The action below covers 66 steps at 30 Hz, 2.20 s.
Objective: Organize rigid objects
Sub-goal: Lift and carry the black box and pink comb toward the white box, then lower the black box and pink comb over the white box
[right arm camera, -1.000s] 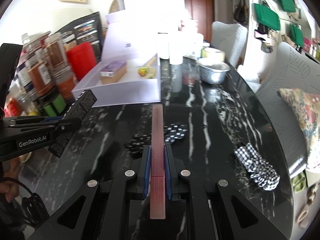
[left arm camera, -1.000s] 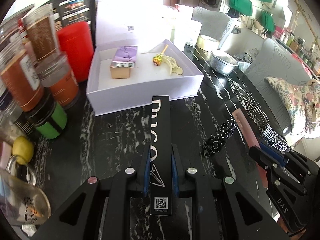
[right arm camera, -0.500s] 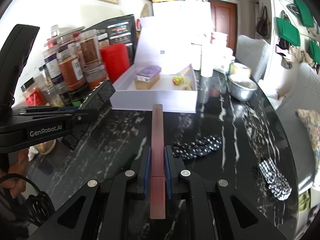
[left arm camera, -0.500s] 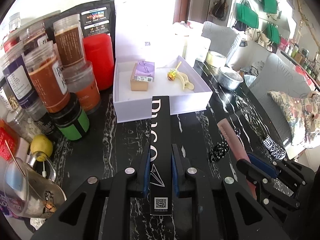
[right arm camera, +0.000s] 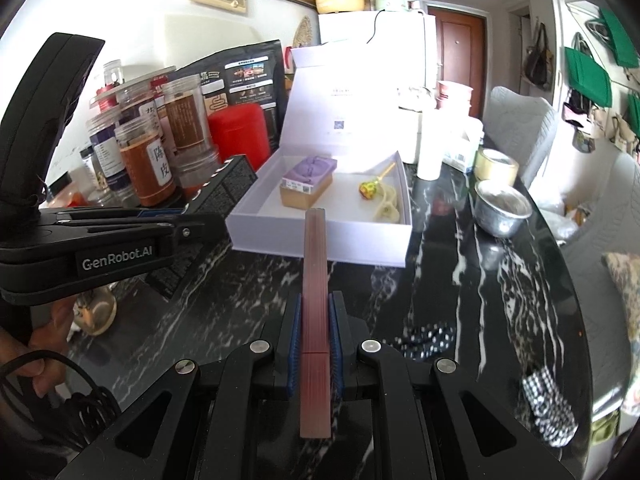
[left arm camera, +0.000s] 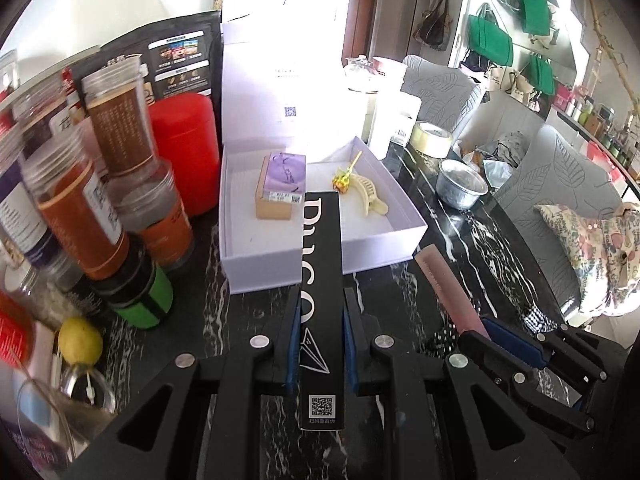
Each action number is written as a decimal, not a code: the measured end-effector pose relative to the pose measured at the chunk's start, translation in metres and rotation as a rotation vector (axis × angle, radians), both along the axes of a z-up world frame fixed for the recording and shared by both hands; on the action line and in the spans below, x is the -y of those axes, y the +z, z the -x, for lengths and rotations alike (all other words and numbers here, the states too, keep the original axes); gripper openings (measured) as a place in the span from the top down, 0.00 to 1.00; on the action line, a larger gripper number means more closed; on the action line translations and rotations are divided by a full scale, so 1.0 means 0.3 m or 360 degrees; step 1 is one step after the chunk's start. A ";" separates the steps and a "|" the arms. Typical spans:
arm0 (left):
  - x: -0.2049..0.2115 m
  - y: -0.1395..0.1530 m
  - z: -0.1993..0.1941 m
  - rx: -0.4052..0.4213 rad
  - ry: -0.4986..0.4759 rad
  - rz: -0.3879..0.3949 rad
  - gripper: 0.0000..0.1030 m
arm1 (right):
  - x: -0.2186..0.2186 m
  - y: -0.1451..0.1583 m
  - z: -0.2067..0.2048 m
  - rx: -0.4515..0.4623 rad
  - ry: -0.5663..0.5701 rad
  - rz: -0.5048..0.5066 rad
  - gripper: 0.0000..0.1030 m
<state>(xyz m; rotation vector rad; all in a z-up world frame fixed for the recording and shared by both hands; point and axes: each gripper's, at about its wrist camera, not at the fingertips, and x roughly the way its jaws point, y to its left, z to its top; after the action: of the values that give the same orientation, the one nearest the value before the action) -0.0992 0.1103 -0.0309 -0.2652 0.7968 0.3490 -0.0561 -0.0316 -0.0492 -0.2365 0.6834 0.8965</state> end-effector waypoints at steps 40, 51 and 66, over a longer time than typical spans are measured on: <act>-0.210 0.129 -0.440 0.0102 -0.0065 -0.0047 0.82 | -0.223 0.179 -0.373 0.0191 0.0018 -0.0056 0.87; -0.322 0.099 -0.533 0.0077 0.0020 -0.0049 0.82 | -0.310 0.165 -0.477 0.0181 0.0009 -0.0097 0.87; -0.371 -0.050 -0.636 -0.0104 -0.0026 0.0054 0.82 | -0.376 0.086 -0.589 0.0094 0.0000 -0.0041 0.87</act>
<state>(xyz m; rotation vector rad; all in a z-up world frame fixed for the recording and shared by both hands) 0.0915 0.2216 -0.0458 -0.2803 0.8696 0.3304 0.1205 0.0814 -0.0233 -0.2390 0.6165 0.8944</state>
